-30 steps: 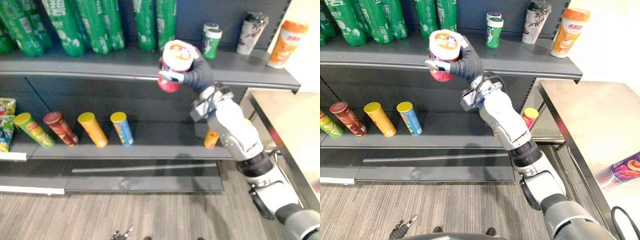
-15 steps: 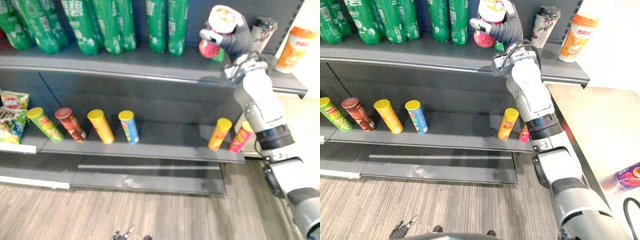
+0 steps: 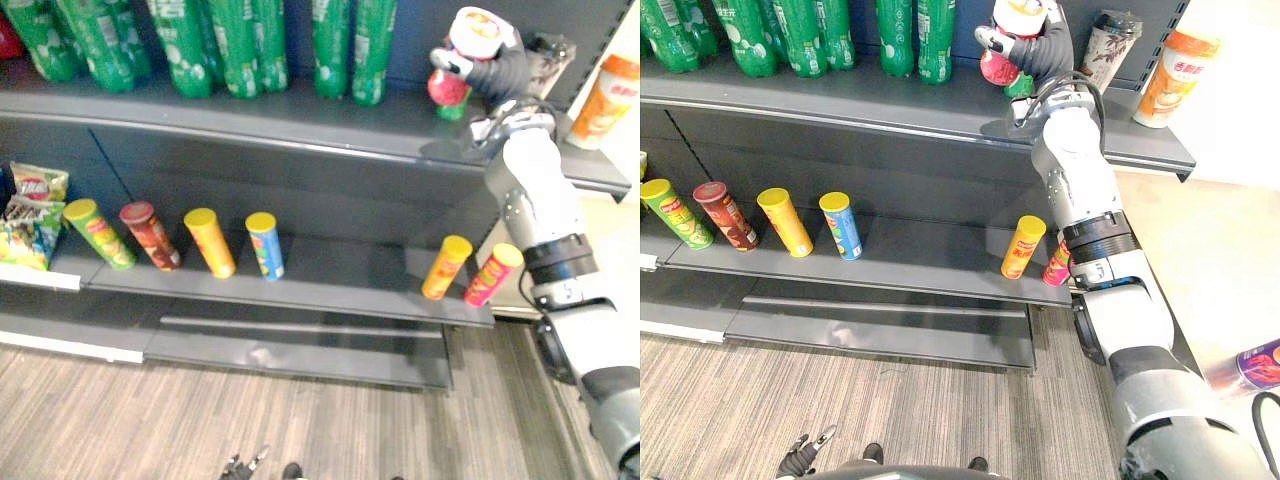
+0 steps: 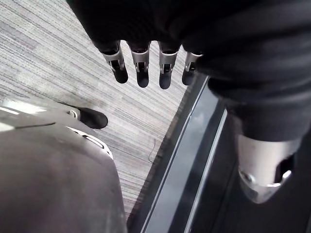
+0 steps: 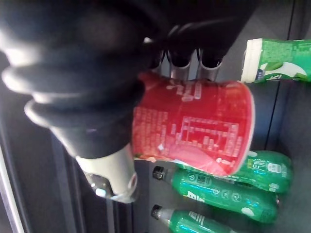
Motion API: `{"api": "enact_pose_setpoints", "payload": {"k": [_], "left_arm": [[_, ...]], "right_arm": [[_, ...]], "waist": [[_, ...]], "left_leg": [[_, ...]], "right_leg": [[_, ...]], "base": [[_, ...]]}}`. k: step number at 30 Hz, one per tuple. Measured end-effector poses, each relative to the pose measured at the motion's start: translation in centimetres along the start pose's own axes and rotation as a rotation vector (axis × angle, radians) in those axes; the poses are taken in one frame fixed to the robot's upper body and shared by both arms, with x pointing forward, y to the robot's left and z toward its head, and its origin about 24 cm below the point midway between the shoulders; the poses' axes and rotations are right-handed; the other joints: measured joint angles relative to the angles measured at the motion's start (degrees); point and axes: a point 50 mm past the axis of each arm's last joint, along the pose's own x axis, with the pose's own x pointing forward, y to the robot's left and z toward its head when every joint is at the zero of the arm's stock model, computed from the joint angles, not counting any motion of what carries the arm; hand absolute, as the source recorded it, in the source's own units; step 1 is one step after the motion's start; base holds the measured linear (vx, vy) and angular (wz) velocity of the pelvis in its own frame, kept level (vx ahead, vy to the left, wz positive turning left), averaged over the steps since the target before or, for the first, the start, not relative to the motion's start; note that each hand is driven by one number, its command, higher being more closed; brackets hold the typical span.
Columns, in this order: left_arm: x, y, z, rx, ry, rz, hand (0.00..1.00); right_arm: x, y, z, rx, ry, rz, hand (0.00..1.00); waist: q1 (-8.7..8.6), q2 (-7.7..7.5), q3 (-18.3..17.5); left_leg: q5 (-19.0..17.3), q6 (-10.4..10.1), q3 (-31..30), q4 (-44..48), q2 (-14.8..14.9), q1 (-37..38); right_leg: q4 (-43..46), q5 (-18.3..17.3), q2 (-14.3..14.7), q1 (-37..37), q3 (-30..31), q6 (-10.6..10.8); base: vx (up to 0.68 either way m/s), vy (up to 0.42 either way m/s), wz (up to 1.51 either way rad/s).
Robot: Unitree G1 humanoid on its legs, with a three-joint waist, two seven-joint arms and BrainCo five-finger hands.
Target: Put the gum and the chips on the shelf.
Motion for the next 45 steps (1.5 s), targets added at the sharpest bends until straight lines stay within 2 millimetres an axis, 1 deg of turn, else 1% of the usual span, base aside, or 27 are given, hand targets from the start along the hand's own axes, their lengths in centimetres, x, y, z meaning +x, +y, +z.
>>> {"api": "enact_pose_setpoints", "payload": {"k": [3,5,10,14,17,20,22,24,26,32,38,41,45], "left_arm": [[0.1,-0.1,0.4,0.000,-0.012,-0.005,0.00],[0.2,-0.2,0.9,0.000,-0.031,-0.011,0.00],[0.2,-0.3,1.2,-0.001,-0.044,-0.017,0.00],[0.2,-0.4,1.2,0.000,-0.046,-0.022,0.00],[0.2,-0.6,1.4,0.005,-0.054,-0.036,0.00],[0.3,-0.9,1.7,0.009,-0.064,-0.054,0.00],[0.3,-1.0,1.8,0.010,-0.067,-0.064,0.00],[0.3,-1.1,1.9,0.011,-0.069,-0.068,0.00],[0.3,-1.1,1.9,0.012,-0.068,-0.068,0.00],[0.3,-1.2,1.9,0.016,-0.070,-0.076,0.00],[0.3,-1.4,1.9,0.027,-0.068,-0.090,0.00],[0.3,-1.4,1.9,0.027,-0.069,-0.094,0.00],[0.3,-1.5,1.9,0.038,-0.071,-0.099,0.00]], "right_arm": [[0.0,-0.3,-0.1,0.001,-0.014,-0.014,1.00],[0.1,-0.2,0.5,0.008,-0.063,-0.017,1.00],[0.5,0.2,2.5,-0.006,-0.190,0.014,1.00],[0.4,0.3,2.7,-0.008,-0.210,0.039,1.00],[0.4,0.2,2.5,-0.012,-0.213,0.046,1.00],[0.5,-0.7,2.2,-0.044,-0.199,0.038,1.00],[0.5,-1.4,2.1,-0.062,-0.190,0.029,1.00],[0.5,-2.0,1.9,-0.079,-0.178,0.015,1.00],[0.5,-2.7,1.3,-0.091,-0.150,-0.004,1.00],[0.0,-3.7,-0.3,-0.114,-0.079,0.002,1.00],[0.0,-4.4,0.0,-0.127,-0.081,0.026,1.00],[-0.1,-5.0,-0.2,-0.111,-0.065,0.019,1.00],[-0.1,-5.1,-0.4,-0.110,-0.045,0.033,1.00]], "waist": [[0.38,-0.05,0.77],[0.65,-0.15,2.04],[0.89,-0.07,3.10],[1.00,0.13,3.43],[1.00,0.52,4.41],[1.23,0.86,5.80],[1.73,1.05,6.04],[1.74,1.09,6.22],[1.74,1.14,6.54],[1.83,1.45,7.05],[1.78,1.82,7.69],[1.83,1.80,7.81],[1.84,1.76,7.83]], "left_leg": [[0.12,0.03,-0.42,0.00,-0.06,-0.18],[0.21,0.03,-0.60,0.01,-0.06,-0.37],[0.58,0.06,-0.64,0.33,-0.22,-1.20],[0.57,0.06,-0.66,0.33,-0.43,-1.21],[0.62,0.12,-0.75,0.30,-0.36,-1.17],[0.62,0.15,-0.90,0.02,-0.17,-1.21],[0.71,0.22,-0.84,0.01,-0.19,-1.54],[0.89,0.27,-1.04,0.01,-0.25,-2.08],[0.96,0.29,-1.38,0.03,-0.35,-2.13],[1.00,0.34,-1.64,0.08,-0.62,-2.22],[1.01,0.37,-1.56,0.00,-1.24,-1.99],[1.03,0.42,-1.51,-0.01,-1.51,-1.89],[0.99,0.42,-1.06,-0.03,-1.79,-1.72]], "right_leg": [[-0.01,0.00,-0.02,0.00,-0.38,0.00],[0.00,0.00,0.00,-0.08,-0.62,0.00],[0.14,0.01,-0.08,-0.93,-0.69,-0.01],[0.17,0.01,-0.09,-0.91,-0.67,-0.01],[0.42,-0.01,-0.16,-0.92,-0.65,-0.02],[0.84,-0.05,-0.23,-1.09,-0.68,-0.02],[1.21,-0.06,-0.33,-1.68,-0.57,-0.02],[1.29,-0.04,-0.38,-2.12,-0.70,-0.04],[1.31,-0.04,-0.43,-2.08,-0.87,-0.04],[1.33,-0.04,-0.69,-2.06,-0.90,-0.04],[1.66,-0.07,-1.03,-2.04,-0.82,-0.01],[1.84,-0.09,-1.33,-2.02,-0.78,0.02],[1.92,-0.10,-1.63,-1.98,-0.58,0.05]], "base": [[0.02,0.000,0.07],[0.02,0.001,0.05],[0.03,0.003,0.01],[0.02,0.003,0.01],[0.00,0.000,0.00],[0.00,0.000,0.00],[0.00,0.000,0.00],[0.01,0.001,0.03],[0.03,0.000,0.05],[0.02,0.002,0.02],[0.00,0.000,0.00],[0.00,0.000,0.00],[0.00,0.003,-0.01]]}}
